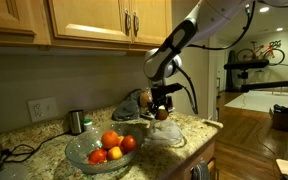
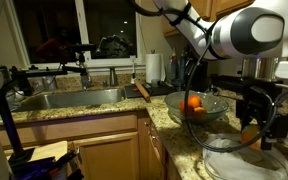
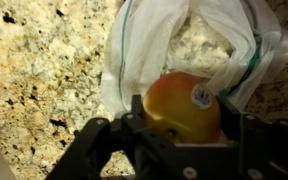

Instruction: Take the apple and place it in the bowl

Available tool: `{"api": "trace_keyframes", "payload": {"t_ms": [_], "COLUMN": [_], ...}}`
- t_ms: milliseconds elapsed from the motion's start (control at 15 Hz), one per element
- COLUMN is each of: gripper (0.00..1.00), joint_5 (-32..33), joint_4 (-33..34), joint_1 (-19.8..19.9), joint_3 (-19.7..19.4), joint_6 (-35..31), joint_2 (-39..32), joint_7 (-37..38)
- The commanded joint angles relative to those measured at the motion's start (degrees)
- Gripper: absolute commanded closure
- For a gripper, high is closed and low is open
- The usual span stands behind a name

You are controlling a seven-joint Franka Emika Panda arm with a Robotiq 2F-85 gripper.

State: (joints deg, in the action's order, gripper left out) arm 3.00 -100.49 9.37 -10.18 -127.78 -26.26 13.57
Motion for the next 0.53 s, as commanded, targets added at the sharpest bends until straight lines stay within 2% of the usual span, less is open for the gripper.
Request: {"api": "trace_keyframes", "payload": {"t_ms": [0, 467], "gripper": [0.53, 0.53], "joint_5": [-0.3, -4.3], "joint_4": [-7.7, -12.2], "joint_1": [-0.5, -0.3], "joint_3": [0.0, 2.7], "joint_6": [-3.0, -5.1], "joint_2": [6.6, 12.0], "joint_7": [-1.4, -8.5]}}
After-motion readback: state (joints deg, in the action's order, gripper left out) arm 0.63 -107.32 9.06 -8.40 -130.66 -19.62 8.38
